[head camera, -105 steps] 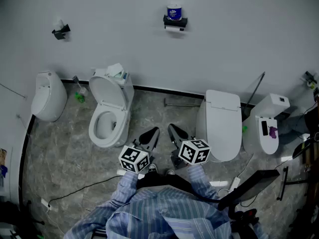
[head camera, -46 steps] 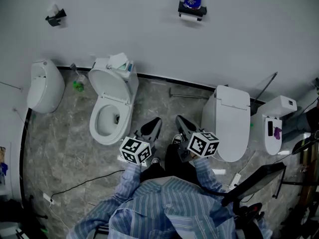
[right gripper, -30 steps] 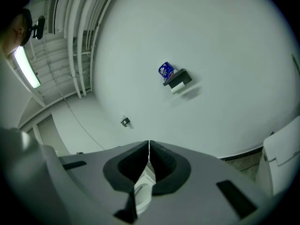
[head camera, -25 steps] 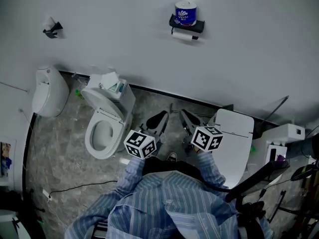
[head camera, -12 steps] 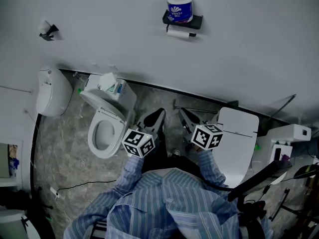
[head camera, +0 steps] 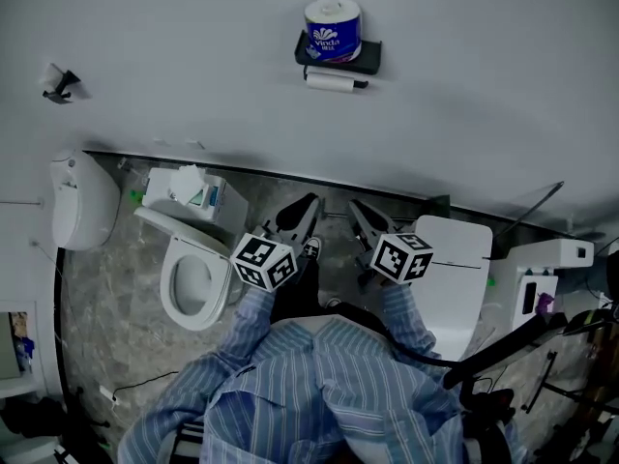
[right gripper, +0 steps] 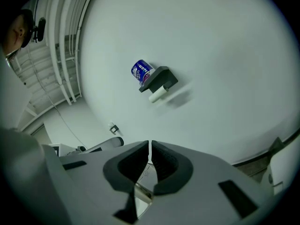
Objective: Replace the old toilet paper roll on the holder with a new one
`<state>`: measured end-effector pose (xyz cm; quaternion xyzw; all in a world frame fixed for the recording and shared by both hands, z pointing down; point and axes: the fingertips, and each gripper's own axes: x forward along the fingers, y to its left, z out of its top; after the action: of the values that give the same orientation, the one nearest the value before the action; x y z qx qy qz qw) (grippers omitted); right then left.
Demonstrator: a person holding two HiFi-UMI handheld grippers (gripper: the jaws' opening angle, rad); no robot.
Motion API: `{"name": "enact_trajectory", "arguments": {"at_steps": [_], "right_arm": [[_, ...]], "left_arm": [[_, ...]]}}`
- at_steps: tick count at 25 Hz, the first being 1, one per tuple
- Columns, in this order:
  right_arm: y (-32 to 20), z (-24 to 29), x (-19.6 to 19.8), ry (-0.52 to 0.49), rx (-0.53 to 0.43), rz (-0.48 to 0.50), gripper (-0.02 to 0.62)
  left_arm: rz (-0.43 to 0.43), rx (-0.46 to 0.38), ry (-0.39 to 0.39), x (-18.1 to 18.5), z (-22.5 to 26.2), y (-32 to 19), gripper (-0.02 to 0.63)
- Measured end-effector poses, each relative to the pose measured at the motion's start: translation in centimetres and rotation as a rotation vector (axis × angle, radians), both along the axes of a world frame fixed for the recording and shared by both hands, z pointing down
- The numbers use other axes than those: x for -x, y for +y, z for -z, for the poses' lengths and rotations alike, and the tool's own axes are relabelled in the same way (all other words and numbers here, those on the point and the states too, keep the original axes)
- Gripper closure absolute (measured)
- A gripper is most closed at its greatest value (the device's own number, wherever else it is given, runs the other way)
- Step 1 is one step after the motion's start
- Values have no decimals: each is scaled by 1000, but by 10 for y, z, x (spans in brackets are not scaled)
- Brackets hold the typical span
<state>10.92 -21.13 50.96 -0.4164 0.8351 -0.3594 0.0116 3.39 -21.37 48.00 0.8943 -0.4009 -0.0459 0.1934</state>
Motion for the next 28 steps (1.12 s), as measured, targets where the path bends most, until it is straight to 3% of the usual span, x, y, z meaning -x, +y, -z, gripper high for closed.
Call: {"name": "enact_trajectory", "arguments": {"at_steps": [4, 9, 11, 12, 13, 19, 22, 25, 28], "right_arm": [[-35, 5, 9, 2, -3, -15, 591], [-68, 4, 14, 14, 5, -37, 591], [-78, 4, 14, 16, 10, -49, 591], [-83, 4, 14, 16, 11, -56, 591], [-88, 5, 13, 15, 12, -65, 591], [-110, 0, 5, 21, 25, -109, 591], [-119, -1, 2, 24, 34, -121, 591], [-124, -3, -1, 27, 40, -137, 591], [-127, -7, -6, 30, 49, -157, 591]], "left_arm": [[35, -8, 0, 19, 7, -48, 600], [3, 11, 66, 30, 12, -98, 597], [-25, 24, 100, 28, 14, -114, 567], [-39, 34, 123, 26, 16, -123, 521], [-55, 45, 148, 24, 17, -130, 485], [-150, 140, 314, 4, 18, -172, 415], [-177, 210, 439, -4, 17, -194, 363], [-182, 273, 569, -7, 16, -213, 353], [-172, 298, 641, -7, 19, -229, 350]]}}
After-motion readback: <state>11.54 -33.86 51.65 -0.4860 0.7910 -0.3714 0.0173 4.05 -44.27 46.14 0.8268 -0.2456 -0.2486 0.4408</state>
